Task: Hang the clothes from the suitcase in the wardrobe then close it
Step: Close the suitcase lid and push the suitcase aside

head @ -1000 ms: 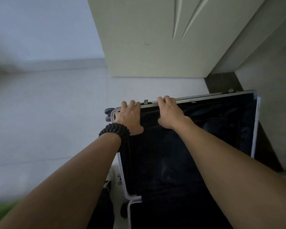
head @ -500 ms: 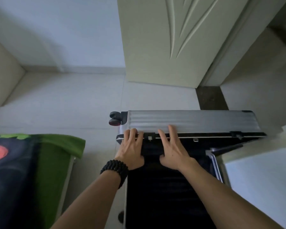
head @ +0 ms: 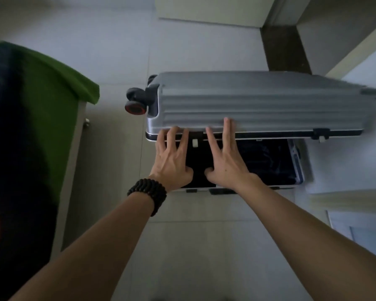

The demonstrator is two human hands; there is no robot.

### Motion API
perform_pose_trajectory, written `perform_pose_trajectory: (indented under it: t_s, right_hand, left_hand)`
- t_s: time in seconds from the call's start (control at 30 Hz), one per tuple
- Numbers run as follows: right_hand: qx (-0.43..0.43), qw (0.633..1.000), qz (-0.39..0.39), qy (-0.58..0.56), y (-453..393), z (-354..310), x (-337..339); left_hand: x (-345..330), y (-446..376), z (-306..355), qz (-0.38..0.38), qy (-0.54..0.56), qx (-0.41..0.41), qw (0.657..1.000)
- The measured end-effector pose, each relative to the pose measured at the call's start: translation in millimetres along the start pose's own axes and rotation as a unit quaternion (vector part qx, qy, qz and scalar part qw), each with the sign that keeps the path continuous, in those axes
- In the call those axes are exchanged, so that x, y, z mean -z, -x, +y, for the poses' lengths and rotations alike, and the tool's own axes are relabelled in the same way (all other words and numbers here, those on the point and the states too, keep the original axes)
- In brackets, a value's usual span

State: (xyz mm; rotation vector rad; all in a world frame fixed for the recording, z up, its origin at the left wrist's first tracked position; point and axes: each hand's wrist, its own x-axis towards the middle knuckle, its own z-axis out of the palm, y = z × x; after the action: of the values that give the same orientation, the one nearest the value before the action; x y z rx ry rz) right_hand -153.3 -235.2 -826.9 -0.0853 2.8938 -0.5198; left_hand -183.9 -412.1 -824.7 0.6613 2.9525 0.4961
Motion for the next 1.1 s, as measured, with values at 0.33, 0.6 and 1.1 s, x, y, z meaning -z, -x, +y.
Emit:
perform_pose_trajectory:
  t_s: [0.33,0.6,1.1]
  right_hand:
    - [0.047,0.998,-0.002,0.038,48.0,57.0,-161.0]
    - [0.026,0.988,-0.014,0.153,57.1,134.7,-255.3]
    - [0.063,0.969,0.167,0.168,37.8,115.8,-229.6]
  left_hand:
    - [-160.5,51.0,-12.9,-0.019,-0.056,-0.01,0.998]
    - [-267.0,60.1,-47.4,-0.089,-0.124,0.003,0.988]
    - [-259.8,52.8,-56.6,0.069,-0.155,-0.052,0.984]
